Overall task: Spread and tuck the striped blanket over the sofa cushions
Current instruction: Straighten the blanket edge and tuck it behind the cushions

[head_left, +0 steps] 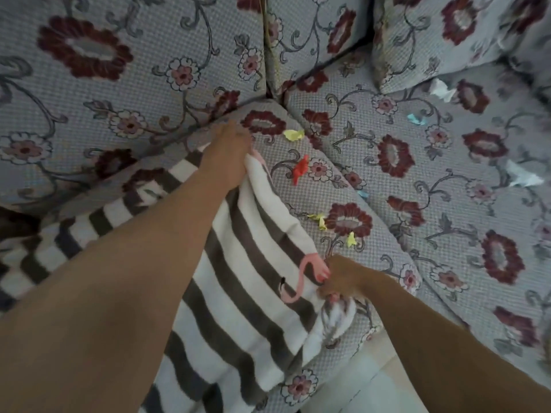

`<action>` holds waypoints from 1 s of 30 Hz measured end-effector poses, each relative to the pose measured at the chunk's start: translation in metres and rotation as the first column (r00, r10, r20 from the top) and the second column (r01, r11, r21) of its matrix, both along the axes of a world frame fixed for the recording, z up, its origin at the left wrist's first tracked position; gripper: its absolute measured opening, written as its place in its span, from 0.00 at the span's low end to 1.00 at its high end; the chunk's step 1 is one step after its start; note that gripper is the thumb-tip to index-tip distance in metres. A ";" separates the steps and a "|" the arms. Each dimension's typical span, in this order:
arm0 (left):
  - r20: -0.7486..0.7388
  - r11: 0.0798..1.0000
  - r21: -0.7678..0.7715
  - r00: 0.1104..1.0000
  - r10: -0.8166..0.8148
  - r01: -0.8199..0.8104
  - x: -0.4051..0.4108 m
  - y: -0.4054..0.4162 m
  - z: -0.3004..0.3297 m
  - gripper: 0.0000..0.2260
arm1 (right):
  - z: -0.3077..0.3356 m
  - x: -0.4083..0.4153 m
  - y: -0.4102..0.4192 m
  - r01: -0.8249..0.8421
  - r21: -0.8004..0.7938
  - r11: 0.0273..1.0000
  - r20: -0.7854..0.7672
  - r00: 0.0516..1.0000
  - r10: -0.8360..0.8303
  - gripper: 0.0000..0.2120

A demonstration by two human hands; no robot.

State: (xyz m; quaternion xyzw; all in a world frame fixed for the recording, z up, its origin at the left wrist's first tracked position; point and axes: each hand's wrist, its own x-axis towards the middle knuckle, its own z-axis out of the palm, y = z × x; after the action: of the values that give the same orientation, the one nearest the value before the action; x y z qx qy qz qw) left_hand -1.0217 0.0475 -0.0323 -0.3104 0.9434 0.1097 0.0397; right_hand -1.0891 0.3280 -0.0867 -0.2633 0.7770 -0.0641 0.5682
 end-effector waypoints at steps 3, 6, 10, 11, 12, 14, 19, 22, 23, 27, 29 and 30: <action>0.079 0.990 0.139 0.996 -0.039 0.028 -0.008 0.015 -0.041 0.16 | -0.030 -0.007 -0.007 -0.034 0.017 0.999 0.046 0.998 0.033 0.14; 0.138 0.975 0.215 0.987 -0.077 0.046 0.000 0.023 -0.066 0.24 | -0.044 -0.006 -0.025 -0.158 -0.005 0.987 0.005 0.987 0.158 0.24; 0.068 0.950 0.311 0.998 -0.003 -0.018 0.031 0.009 -0.071 0.24 | -0.037 -0.006 -0.066 -0.272 -0.056 0.961 -0.164 0.952 0.260 0.13; 0.058 0.953 0.302 0.998 0.021 -0.038 0.043 -0.001 -0.067 0.23 | -0.035 -0.007 -0.081 -0.276 -0.093 0.957 -0.245 0.938 0.246 0.13; 0.050 0.956 0.287 0.998 0.050 -0.062 0.054 -0.009 -0.064 0.22 | -0.033 -0.008 -0.094 -0.249 -0.146 0.958 -0.329 0.925 0.190 0.15; 0.048 0.956 0.255 0.989 0.137 -0.145 0.081 -0.028 -0.057 0.21 | -0.031 -0.012 -0.124 -0.179 -0.292 0.939 -0.431 0.901 0.037 0.18; 0.194 0.918 0.192 0.930 0.311 -0.347 0.163 -0.071 -0.057 0.26 | -0.029 -0.007 -0.198 -0.200 -0.376 0.905 -0.509 0.860 -0.021 0.31; 0.325 0.893 0.170 0.879 0.348 -0.416 0.200 -0.082 -0.068 0.31 | -0.035 0.004 -0.228 -0.235 -0.297 0.925 -0.599 0.801 0.011 0.36; 0.369 0.893 0.162 0.865 0.339 -0.419 0.209 -0.085 -0.074 0.33 | -0.041 0.006 -0.235 -0.225 -0.255 0.941 -0.612 0.791 0.023 0.38; 0.414 0.884 0.167 0.845 0.338 -0.436 0.219 -0.081 -0.097 0.40 | -0.056 0.012 -0.247 0.020 -0.216 0.976 -0.400 0.910 -0.107 0.46; 0.429 0.880 0.179 0.840 0.332 -0.439 0.220 -0.070 -0.105 0.37 | -0.055 0.023 -0.245 0.100 -0.251 0.963 -0.271 0.947 -0.170 0.42; 0.449 0.875 0.199 0.835 0.319 -0.441 0.220 -0.064 -0.105 0.34 | -0.052 0.031 -0.243 0.084 -0.257 0.963 -0.251 0.956 -0.151 0.36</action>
State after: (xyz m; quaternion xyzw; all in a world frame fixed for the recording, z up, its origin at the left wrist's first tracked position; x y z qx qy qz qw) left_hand -0.8017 -0.0169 -0.1371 -0.4999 0.8058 0.1884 0.2555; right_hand -1.0586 0.0850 -0.1387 -0.2902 0.8474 -0.1567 0.4160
